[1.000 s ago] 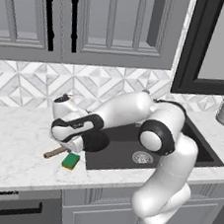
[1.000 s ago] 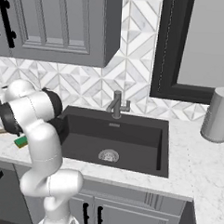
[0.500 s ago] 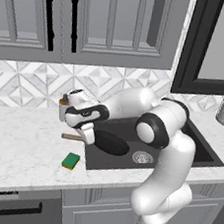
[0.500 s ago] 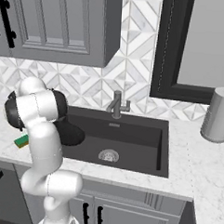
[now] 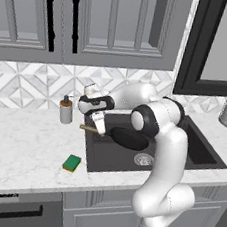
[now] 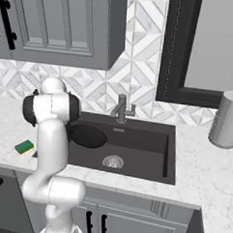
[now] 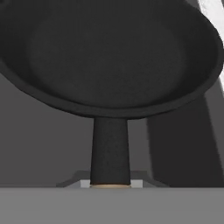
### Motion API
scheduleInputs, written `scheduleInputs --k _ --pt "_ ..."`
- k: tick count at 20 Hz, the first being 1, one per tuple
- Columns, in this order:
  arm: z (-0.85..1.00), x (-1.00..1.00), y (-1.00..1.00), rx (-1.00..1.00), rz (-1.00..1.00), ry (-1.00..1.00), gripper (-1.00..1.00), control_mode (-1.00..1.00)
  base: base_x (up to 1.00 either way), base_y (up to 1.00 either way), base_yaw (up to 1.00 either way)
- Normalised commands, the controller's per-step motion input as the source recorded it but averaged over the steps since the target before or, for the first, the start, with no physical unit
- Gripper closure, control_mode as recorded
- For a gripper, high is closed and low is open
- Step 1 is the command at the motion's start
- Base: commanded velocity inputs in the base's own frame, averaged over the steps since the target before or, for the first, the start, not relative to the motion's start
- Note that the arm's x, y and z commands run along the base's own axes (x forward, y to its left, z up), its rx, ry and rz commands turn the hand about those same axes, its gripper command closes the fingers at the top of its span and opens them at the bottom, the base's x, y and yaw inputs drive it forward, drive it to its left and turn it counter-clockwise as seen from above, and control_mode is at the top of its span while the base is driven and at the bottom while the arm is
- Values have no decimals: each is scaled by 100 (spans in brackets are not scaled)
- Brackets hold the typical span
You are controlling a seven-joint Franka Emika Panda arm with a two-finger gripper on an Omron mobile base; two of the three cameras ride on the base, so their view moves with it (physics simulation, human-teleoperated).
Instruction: Pick the pan and sponge and place them into the sink. Then turn on the water.
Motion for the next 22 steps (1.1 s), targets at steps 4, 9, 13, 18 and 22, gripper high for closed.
scheduleInputs --k 4,9,13,18,22 --pt "-33 48 -75 -15 -32 7 100 -100 0 0 0" --pt "-60 31 -80 -7 -32 2 100 -100 0 0 0" --pt "-66 25 -51 -4 -24 0 100 -100 0 0 0" --pt "-60 13 -12 -6 -17 0 100 -100 0 0 0" --pt "-63 10 -45 -7 -13 7 100 -100 0 0 0"
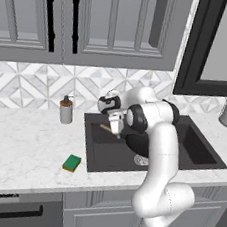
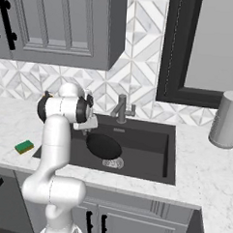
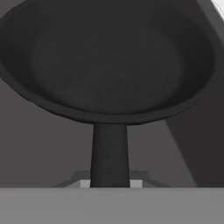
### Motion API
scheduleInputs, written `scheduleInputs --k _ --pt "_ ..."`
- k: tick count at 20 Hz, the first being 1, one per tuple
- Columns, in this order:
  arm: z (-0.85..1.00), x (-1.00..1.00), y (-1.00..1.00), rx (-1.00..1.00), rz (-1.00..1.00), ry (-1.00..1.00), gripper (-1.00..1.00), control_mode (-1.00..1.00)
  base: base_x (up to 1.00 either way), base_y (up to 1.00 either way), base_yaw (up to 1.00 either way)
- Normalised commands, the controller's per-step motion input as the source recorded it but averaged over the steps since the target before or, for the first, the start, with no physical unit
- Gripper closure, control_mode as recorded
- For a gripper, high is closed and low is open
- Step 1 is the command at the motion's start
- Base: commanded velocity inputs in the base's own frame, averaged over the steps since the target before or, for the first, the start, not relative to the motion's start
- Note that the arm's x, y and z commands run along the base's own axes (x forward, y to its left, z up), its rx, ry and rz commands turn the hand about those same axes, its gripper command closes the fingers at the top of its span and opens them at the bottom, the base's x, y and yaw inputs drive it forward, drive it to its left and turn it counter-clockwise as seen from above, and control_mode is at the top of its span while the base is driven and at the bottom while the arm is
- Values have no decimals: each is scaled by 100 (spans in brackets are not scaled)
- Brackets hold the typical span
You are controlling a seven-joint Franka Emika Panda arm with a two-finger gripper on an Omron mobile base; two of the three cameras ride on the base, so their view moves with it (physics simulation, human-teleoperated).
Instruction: Pick the pan and sponge and place them into the sink. Then turn on the water.
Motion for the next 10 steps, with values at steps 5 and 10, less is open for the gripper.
scheduleInputs --k 5,10 --pt "-77 -1 -52 -7 -9 2 100 -100 0 0 0" --pt "-73 -8 -46 -7 -4 0 100 -100 0 0 0"
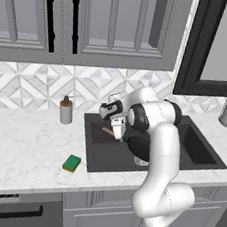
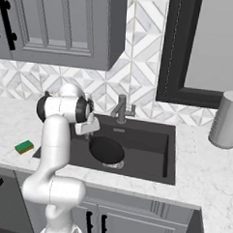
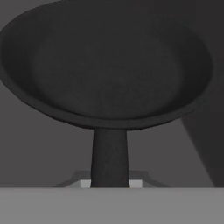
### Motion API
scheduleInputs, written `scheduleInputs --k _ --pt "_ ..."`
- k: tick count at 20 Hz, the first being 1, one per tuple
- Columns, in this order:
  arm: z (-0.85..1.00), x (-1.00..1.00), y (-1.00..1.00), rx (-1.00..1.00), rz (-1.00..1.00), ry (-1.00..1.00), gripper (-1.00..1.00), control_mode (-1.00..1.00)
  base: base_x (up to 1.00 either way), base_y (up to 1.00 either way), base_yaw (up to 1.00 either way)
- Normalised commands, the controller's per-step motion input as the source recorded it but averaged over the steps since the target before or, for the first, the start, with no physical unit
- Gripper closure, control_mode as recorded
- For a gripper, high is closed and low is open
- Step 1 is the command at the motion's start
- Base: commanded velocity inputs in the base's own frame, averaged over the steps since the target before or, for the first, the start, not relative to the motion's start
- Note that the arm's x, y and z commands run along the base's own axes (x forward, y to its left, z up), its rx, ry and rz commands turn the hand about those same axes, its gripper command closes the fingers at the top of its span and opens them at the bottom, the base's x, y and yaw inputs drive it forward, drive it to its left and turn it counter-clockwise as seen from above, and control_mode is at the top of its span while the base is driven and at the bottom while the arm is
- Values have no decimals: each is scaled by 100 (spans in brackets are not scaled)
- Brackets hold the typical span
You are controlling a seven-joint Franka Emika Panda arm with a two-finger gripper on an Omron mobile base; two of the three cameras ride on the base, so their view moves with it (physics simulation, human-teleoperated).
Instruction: Pick the pan and sponge and place them into the sink. Then turn on the water.
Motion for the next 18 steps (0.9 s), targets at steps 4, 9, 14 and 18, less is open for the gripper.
scheduleInputs --k 4,9,14,18 --pt "-74 -15 -39 0 -1 -6 100 -100 0 0 0" --pt "-67 -16 -20 0 0 -5 100 -100 0 0 0" --pt "-63 -12 -21 0 0 -2 100 -100 0 0 0" --pt "-51 0 -9 0 0 -2 100 -100 0 0 0"
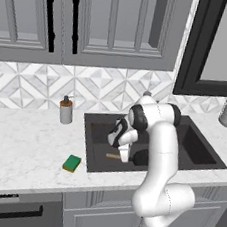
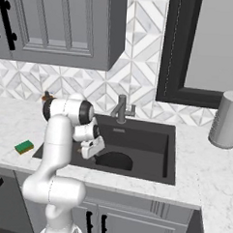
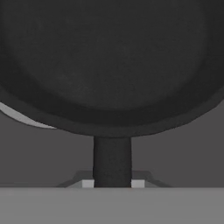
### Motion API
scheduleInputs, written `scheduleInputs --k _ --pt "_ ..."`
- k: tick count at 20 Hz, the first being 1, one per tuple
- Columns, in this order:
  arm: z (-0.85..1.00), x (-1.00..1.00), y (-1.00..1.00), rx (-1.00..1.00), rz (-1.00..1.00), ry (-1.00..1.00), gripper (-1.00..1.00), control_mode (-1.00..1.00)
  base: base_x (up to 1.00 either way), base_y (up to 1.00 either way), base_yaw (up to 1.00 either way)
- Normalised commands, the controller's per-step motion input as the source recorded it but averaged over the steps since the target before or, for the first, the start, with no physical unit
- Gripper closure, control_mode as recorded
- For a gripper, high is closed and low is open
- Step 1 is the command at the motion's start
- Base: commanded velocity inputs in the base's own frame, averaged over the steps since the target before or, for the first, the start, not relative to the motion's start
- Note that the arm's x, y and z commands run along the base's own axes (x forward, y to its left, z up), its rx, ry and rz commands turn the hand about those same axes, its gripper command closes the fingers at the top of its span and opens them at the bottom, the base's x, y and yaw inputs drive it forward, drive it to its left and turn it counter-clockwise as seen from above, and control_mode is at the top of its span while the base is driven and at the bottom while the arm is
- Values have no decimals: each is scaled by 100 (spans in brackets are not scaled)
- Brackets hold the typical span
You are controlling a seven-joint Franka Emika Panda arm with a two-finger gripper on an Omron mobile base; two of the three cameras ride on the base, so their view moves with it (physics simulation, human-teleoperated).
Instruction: Pick the pan and sponge and place them into the sink. Then turn on the water.
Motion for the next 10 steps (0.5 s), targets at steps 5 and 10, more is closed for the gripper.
scheduleInputs --k 5,10 --pt "-51 1 0 0 0 -1 100 -100 0 0 0" --pt "-42 22 3 0 -1 0 100 -100 0 0 0"
